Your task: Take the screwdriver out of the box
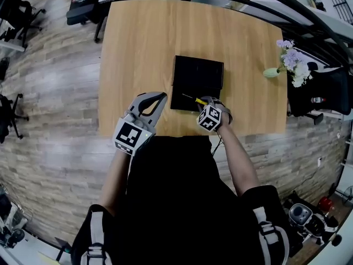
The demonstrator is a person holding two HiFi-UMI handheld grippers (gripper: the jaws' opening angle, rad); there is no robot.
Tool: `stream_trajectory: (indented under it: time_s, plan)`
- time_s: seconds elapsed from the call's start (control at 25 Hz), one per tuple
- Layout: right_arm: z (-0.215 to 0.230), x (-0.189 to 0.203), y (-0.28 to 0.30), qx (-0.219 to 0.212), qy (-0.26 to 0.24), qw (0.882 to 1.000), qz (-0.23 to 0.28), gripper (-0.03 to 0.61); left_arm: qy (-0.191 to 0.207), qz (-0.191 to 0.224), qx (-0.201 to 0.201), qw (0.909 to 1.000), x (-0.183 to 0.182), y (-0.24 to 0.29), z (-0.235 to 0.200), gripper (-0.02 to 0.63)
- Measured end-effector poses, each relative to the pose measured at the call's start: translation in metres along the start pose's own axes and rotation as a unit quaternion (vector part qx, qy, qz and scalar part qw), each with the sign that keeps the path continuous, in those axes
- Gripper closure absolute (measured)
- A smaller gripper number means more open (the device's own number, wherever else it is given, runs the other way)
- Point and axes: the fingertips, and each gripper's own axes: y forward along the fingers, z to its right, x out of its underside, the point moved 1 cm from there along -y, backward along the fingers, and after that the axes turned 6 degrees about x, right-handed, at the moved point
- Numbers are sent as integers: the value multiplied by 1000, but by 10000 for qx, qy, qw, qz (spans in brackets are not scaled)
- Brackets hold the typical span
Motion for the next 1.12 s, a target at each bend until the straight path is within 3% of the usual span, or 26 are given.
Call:
stream_trajectory:
  time_s: [0.28, 0.52, 0.8, 1.0, 1.12]
  plan:
    - [6, 0, -21, 142, 852, 9959, 281, 492, 115, -46, 265, 9996, -2, 6, 5, 591]
    - [19, -18, -39, 281, 1235, 9899, 636, 492, 114, -77, 296, 9995, 1, 3, 6, 591]
    - [16, -43, -72, 453, 2131, 9682, 1228, 492, 115, -144, 386, 9991, 6, 4, 15, 591]
    - [11, -58, -90, 366, 2073, 9660, 1504, 492, 175, -135, 521, 9984, 2, 7, 20, 591]
    - [22, -64, -104, 495, 2284, 9567, 1738, 493, 196, -131, 600, 9979, 2, 8, 21, 591]
